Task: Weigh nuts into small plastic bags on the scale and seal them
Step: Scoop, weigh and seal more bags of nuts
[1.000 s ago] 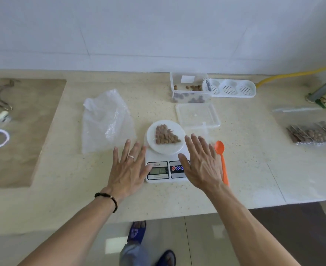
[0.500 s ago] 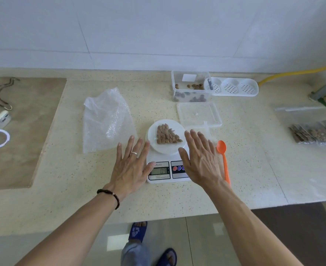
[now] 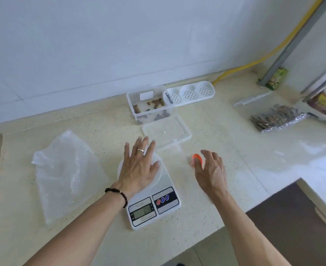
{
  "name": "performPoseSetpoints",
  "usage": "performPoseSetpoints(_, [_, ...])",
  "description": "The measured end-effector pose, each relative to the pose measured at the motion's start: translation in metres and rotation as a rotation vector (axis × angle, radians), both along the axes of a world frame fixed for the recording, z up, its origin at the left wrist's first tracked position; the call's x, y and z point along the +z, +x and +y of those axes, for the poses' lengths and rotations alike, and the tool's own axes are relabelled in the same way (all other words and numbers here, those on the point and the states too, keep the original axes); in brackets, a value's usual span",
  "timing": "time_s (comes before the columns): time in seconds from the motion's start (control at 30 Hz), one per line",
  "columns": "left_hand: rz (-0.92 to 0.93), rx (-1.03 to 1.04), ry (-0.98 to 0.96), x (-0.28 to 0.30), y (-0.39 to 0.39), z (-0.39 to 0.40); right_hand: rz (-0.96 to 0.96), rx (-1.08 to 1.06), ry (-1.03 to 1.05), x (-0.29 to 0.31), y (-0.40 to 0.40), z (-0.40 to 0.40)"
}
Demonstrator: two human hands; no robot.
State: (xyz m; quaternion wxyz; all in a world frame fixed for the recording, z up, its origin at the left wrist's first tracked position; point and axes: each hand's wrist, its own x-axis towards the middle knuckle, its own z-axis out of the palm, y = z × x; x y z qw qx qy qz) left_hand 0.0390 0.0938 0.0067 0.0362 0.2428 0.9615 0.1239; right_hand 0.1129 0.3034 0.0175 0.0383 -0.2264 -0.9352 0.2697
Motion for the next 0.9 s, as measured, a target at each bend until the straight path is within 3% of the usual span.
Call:
performPoseSetpoints(0.2, [-0.161, -0.028, 0.030, 0.004, -0.040, 0.071, -0.158, -0.309, -0.287, -0.013, -0.002, -0.003])
performPoseSetpoints(0.43, [-0.294, 0.000, 0.013, 0.010, -0.064, 0.090, -0.035, -0.433, -0.879, -0.008, -0.022, -0.024])
performPoseSetpoints(0.5, [-0.311, 0.030, 0.113, 0.020, -0.068, 0.084, 0.001, -0.445, -0.911, 0.003, -0.028, -0.025])
performPoseSetpoints(0.7, [-0.509, 0.238, 0.721, 0.073, -0.078, 0.061, 0.174, -0.400, -1.044, 0.043, -0.045, -0.020])
performPoseSetpoints(0.9, [-0.590, 0.197, 0.935, 0.127, -0.074, 0.049, 0.176, -0.321, -1.075, 0.092, -0.053, -0.017])
